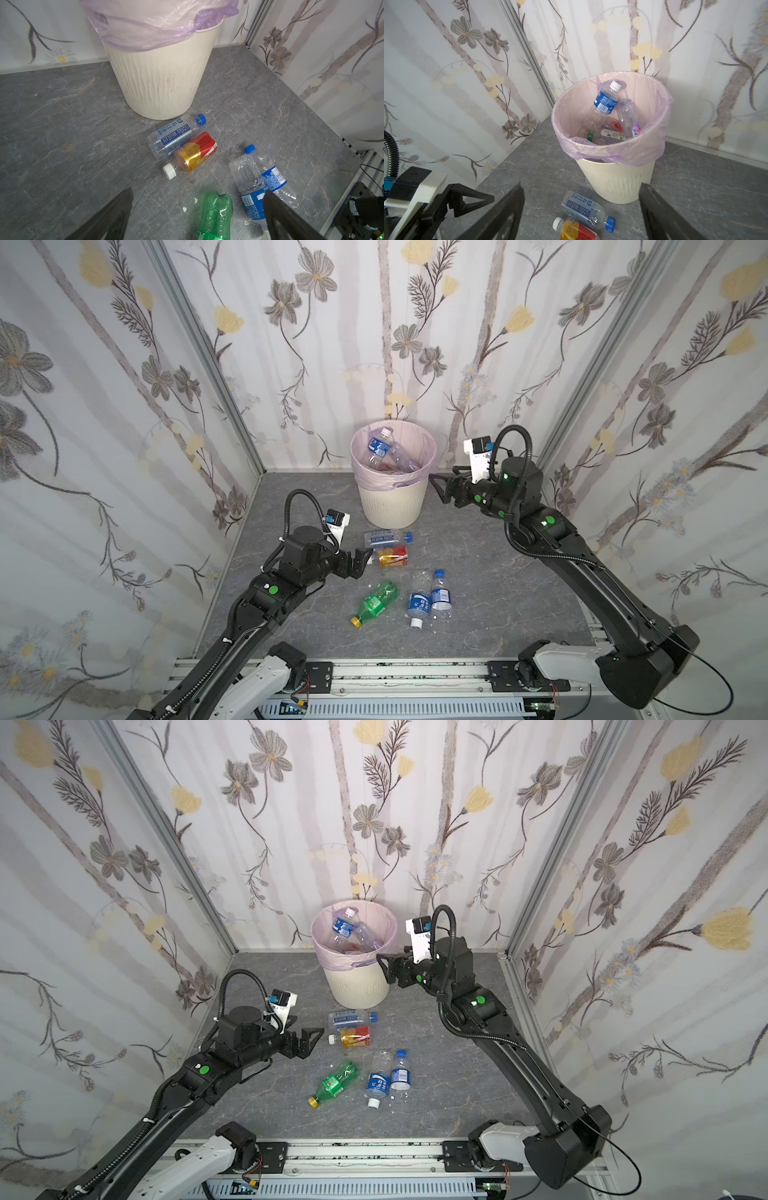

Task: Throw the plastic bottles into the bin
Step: 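Withdraw the right gripper while the left gripper lowers onto the green Sprite bottle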

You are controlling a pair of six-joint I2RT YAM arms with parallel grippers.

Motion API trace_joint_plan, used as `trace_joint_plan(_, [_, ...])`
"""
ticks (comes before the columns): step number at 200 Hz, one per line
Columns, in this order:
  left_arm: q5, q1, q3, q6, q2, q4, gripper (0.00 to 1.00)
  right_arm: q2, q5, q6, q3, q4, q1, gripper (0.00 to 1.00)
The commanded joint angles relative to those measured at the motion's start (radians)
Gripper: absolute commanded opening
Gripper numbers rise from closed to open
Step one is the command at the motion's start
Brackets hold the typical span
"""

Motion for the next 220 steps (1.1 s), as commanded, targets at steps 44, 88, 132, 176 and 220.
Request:
trace_joint_plan(44, [-0.120,-0.125,0.035,0.169,0.062,-0.106,0.98,-0.281,0.084,-0.010,-0.361,0.115,-0.035,0.87])
trace_joint_plan(88, [-0.106,-0.241,0.066,0.243,0.156,-0.156,0.94,-0.457,0.141,0.030,-0.582,0.113,-0.049,0.90])
trace_joint_plan(132, [-0.272,-0.388,0.108,0.328,0.352,-0.229,0.96,-0.580,0.172,0.066,-0.705,0.105,-0.063,0.90])
trace_joint_plan(176, [-0.259,-0.473,0.097,0.359,0.477,-0.297,0.97,-0.602,0.200,0.062,-0.720,0.095,-0.072,0.92])
trace_joint_plan(220, [-0.322,-0.502,0.104,0.330,0.583,-0.297,0.91,-0.578,0.191,0.060,-0.725,0.106,-0.075,0.92])
